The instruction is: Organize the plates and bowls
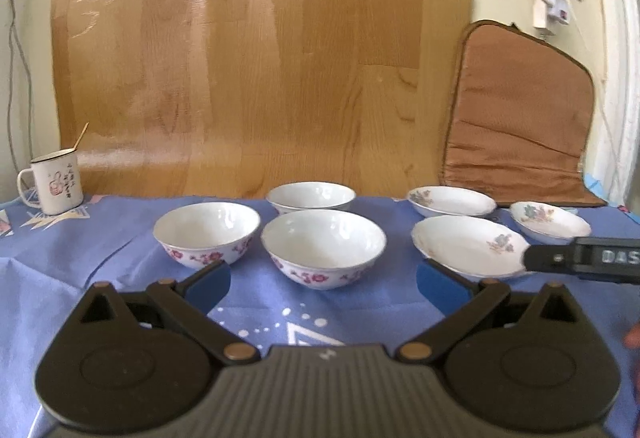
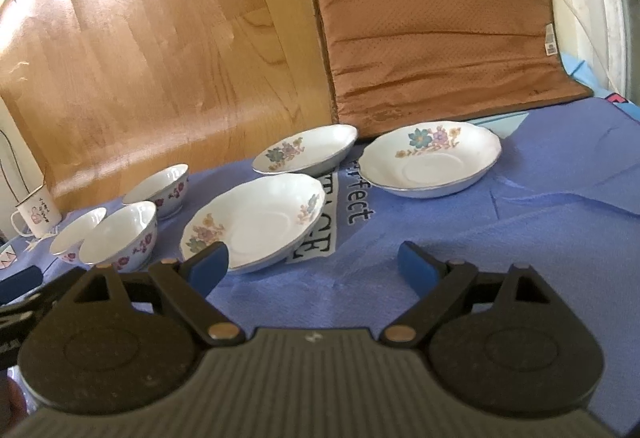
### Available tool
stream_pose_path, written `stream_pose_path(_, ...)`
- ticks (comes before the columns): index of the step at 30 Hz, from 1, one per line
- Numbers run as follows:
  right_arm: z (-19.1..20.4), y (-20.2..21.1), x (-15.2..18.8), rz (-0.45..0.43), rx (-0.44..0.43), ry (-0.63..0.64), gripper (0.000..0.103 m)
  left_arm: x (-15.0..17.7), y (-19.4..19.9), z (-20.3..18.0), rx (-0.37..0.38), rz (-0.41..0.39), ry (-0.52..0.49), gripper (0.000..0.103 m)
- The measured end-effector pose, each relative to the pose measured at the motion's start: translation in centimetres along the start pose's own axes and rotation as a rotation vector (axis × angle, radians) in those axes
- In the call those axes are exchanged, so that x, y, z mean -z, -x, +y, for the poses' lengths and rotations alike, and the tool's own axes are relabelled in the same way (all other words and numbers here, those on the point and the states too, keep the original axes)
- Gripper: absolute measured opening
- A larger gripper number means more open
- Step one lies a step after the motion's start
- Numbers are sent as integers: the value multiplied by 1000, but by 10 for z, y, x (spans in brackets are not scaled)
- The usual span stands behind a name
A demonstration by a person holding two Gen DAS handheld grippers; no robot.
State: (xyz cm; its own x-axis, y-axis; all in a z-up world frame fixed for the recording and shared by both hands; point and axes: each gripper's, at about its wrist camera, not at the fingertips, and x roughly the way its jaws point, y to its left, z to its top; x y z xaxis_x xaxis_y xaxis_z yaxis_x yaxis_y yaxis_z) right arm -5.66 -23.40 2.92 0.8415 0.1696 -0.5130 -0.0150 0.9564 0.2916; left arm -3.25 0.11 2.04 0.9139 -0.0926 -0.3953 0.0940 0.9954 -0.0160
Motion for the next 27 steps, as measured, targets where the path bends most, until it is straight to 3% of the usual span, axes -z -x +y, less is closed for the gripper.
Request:
stream_pose_path(11,-3,6,0,-34,-29,-20,94,-1,-10,0,-38,43,10,103)
stream_pose_path(27,-2,7,0,-42,-24,-17,95,0,-4,-1,4,22,-7,103)
